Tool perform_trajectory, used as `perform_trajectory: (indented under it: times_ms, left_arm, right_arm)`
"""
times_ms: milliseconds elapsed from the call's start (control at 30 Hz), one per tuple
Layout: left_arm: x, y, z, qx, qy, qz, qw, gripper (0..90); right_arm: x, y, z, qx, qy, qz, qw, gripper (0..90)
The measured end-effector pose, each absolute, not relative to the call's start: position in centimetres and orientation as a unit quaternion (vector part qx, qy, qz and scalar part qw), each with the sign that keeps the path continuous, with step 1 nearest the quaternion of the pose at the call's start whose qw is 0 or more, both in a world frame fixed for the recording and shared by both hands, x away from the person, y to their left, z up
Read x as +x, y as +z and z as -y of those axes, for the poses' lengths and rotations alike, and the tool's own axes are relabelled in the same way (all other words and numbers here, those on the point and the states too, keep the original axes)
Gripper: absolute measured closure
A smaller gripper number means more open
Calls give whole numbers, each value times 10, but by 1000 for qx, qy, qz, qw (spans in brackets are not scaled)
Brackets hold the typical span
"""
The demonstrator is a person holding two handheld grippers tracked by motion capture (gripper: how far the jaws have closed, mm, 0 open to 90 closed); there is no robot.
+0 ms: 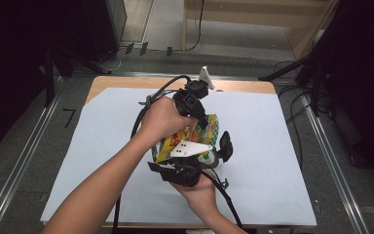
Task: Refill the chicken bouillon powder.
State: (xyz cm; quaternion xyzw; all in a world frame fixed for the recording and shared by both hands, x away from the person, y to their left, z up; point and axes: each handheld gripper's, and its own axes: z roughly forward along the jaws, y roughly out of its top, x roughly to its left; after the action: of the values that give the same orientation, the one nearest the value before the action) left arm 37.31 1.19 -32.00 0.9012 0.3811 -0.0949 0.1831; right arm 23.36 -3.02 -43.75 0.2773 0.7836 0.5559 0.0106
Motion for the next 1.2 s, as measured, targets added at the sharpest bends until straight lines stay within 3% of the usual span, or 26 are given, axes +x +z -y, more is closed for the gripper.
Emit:
perform_trajectory:
  times_ms: [1200]
  left_arm:
    - [370,-320,-22,898,-89,-390,183,848]
  right_arm:
    - [235,-439,23,264,557,-788,8,726]
